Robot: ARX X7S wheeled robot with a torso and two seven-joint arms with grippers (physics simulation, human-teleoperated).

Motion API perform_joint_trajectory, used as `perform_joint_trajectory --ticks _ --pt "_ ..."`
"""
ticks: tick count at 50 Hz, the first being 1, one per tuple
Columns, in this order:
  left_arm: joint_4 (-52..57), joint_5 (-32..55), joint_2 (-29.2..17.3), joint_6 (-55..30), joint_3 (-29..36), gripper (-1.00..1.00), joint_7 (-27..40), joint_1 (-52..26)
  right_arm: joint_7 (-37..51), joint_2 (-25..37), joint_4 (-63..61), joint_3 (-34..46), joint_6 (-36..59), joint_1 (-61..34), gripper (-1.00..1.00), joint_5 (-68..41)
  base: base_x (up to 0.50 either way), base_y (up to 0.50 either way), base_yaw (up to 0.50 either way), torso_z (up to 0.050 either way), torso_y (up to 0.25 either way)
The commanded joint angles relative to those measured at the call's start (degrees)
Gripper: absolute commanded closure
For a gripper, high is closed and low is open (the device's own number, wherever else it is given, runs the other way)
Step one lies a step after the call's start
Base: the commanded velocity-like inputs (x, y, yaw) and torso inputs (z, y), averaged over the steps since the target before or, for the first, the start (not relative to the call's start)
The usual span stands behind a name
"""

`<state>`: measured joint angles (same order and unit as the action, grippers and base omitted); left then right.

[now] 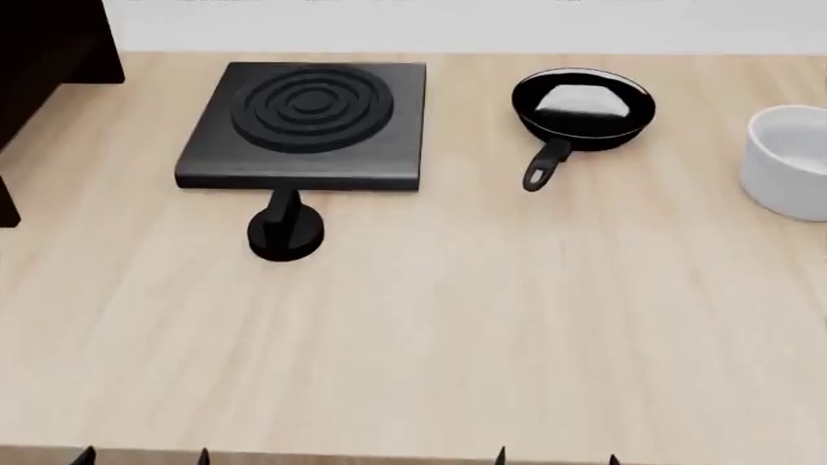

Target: Put the frying pan on the cabinet shelf.

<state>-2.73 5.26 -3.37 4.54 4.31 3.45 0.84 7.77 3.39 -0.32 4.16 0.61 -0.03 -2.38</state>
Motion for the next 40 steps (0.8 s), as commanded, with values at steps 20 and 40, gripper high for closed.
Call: perform_joint_trajectory --ticks 20,40 --pt "1.80 2.61 -2.09 0.55 3.39 -1.00 1.58 0.55 3.61 2.28 0.50 2.87 -1.76 -0.20 -1.00 -0.52 0.00 0.00 0.00 0.050 0.000" --pt "2.18 4.49 -3.47 0.38 4.02 -1.00 2.80 0.70 4.89 3.59 0.87 4.51 -2.91 -0.40 -1.00 -0.55 0.10 0.00 0.00 0.050 0.000"
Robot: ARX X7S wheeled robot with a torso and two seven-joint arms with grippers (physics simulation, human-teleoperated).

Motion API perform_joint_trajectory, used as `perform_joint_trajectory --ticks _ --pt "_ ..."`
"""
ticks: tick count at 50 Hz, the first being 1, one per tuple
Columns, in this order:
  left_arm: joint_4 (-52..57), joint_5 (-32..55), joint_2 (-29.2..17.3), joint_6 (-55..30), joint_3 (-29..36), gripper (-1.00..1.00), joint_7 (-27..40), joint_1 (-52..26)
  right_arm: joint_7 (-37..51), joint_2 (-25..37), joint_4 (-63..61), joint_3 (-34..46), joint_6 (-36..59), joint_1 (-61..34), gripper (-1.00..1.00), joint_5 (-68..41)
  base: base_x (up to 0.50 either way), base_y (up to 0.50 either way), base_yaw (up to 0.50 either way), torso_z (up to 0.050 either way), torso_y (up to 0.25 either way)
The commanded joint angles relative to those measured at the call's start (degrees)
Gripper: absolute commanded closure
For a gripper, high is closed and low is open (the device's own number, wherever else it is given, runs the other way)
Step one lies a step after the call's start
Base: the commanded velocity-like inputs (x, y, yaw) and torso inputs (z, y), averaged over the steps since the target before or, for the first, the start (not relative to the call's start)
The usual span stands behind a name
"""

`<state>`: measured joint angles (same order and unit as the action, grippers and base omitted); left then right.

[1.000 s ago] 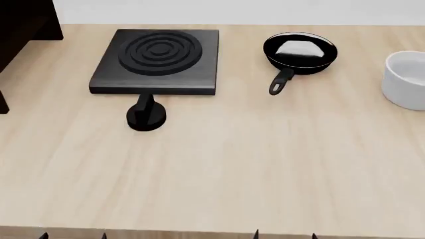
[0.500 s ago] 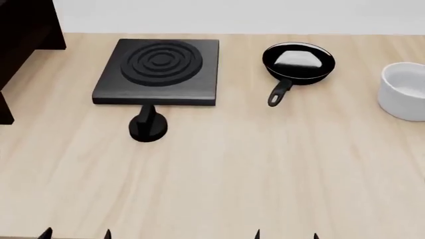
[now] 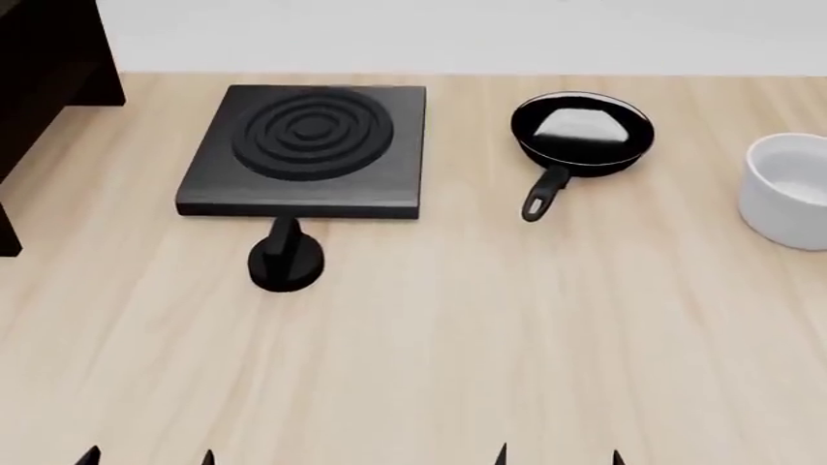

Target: Put the frying pan on the cabinet shelf.

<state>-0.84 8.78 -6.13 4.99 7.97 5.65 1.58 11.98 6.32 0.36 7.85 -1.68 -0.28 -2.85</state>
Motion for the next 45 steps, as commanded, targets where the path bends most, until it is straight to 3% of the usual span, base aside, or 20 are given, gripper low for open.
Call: perform_joint_trajectory --ticks 1,45 --pt "0.37 1.08 -0.81 -0.27 0.44 -1.00 0.60 0.05 0.77 0.71 0.18 0.89 -0.58 -0.16 -1.00 -0.06 0.30 0.00 0.00 0.050 0.000" --pt "1.28 2.72 -2.96 3.27 2.08 -1.00 2.19 3.63 2.29 2.77 0.21 3.44 -0.71 -0.56 -1.00 -0.73 0.42 0.00 0.00 0.002 0.000"
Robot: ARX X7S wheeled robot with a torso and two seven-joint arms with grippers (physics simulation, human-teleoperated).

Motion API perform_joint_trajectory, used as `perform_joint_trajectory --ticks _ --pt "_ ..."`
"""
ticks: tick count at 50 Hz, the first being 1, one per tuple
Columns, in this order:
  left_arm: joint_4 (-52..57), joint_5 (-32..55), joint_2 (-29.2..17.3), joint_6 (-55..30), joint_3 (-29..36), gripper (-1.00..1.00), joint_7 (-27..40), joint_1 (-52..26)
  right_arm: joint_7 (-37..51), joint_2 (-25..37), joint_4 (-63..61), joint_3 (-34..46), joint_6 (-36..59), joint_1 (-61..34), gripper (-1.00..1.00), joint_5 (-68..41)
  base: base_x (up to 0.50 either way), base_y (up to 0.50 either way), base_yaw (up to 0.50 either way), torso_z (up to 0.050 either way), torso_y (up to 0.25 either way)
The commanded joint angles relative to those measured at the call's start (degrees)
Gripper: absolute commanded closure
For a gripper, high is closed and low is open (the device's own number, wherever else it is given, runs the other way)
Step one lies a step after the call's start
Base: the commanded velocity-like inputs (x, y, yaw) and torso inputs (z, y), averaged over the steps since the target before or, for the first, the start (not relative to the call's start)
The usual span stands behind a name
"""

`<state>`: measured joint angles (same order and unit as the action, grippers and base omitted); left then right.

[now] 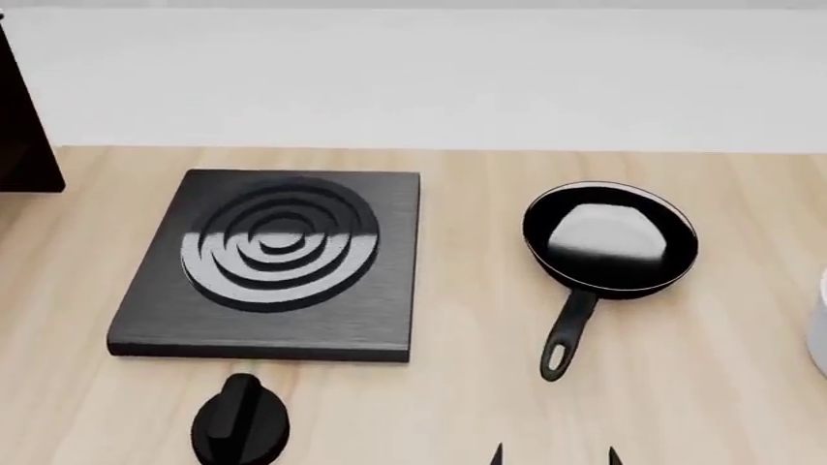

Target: Put the frying pan on the cabinet shelf.

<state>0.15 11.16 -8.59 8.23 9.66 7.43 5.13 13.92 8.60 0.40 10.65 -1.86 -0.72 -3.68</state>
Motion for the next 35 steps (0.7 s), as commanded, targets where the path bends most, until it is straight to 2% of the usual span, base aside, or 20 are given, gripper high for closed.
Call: perform_joint_trajectory --ticks 1,35 --pt "0.32 0.43 -0.54 0.06 0.40 -1.00 0.41 0.05 0.42 0.53 0.16 0.68 -0.50 -0.13 -1.00 0.14 0.50 0.00 0.00 0.000 0.000" --pt "1.54 1.35 -2.17 -1.05 1.24 -1.00 1.82 0.28 1.51 1.39 -0.05 1.70 0.12 -0.30 -1.00 -1.26 0.50 0.00 0.00 0.000 0.000"
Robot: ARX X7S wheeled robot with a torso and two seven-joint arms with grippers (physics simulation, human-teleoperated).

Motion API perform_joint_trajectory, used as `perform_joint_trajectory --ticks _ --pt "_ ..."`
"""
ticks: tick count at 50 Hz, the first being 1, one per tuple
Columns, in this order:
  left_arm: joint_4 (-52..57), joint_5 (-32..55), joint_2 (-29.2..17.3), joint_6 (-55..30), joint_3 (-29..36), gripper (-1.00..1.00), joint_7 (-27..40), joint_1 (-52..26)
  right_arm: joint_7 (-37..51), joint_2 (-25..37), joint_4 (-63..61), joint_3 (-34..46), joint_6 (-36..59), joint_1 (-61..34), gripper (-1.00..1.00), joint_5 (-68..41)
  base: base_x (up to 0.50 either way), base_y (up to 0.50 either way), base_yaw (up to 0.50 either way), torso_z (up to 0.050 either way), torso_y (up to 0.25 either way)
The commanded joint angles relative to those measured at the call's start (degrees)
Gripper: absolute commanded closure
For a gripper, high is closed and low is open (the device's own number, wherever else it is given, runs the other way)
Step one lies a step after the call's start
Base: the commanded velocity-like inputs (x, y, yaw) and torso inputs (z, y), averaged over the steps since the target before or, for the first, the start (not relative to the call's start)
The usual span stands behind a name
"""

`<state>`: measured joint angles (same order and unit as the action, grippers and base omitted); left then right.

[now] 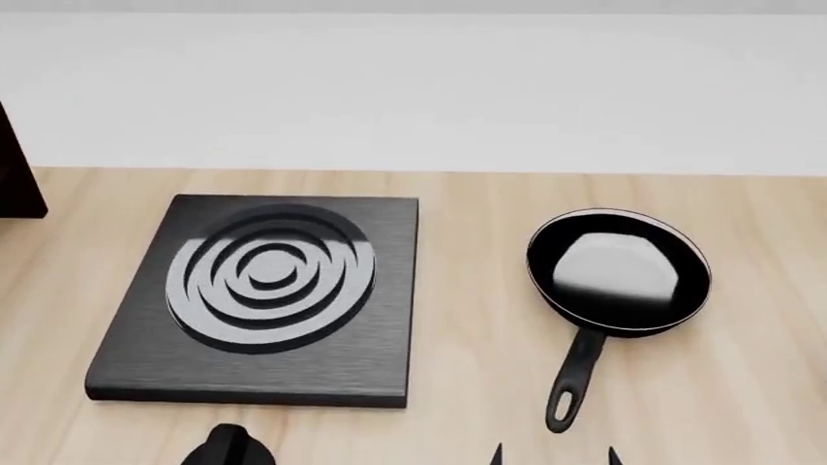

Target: Put the frying pan on the cabinet shelf.

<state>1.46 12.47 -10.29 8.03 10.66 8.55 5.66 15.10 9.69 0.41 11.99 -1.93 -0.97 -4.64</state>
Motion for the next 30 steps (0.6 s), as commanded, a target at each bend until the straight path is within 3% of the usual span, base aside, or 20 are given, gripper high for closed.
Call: perform_joint_trajectory --ticks 1,6,7,23,26,30 --pt "0.06 0.08 -0.54 -0.80 0.29 -1.00 0.61 -0.36 0.33 0.31 -0.08 0.37 0.25 -0.06 -1.00 -0.42 0.50 0.00 0.00 0.000 0.000" --pt "-0.71 0.20 -0.59 -0.60 0.27 -1.00 0.60 -0.64 0.53 0.34 -0.11 0.41 0.31 -0.06 -1.00 -0.51 0.50 0.00 0.00 0.000 0.000" --pt "0.01 -8.33 9.35 -3.21 -11.44 -1.00 -11.05 0.29 -7.96 -6.94 -0.55 -8.26 1.93 0.95 -1.00 6.71 0.00 0.00 0.00 0.000 0.000" --pt "-0.27 -5.28 7.13 -8.23 -7.26 -1.00 -8.70 -3.42 -6.03 -5.51 0.54 -7.51 0.09 0.92 -1.00 4.82 0.00 0.00 0.00 0.000 0.000" --pt "2.80 -5.06 5.73 -14.41 -6.07 -1.00 -8.78 -4.92 -5.70 -4.74 -5.92 -7.71 5.26 0.29 -1.00 4.94 0.00 0.00 0.00 0.000 0.000" --pt "15.46 -1.61 4.94 -24.13 -7.50 -1.00 -6.58 -5.92 -4.64 -3.95 -14.67 -8.16 14.28 -1.10 -1.00 5.54 0.00 0.00 0.00 0.000 0.000"
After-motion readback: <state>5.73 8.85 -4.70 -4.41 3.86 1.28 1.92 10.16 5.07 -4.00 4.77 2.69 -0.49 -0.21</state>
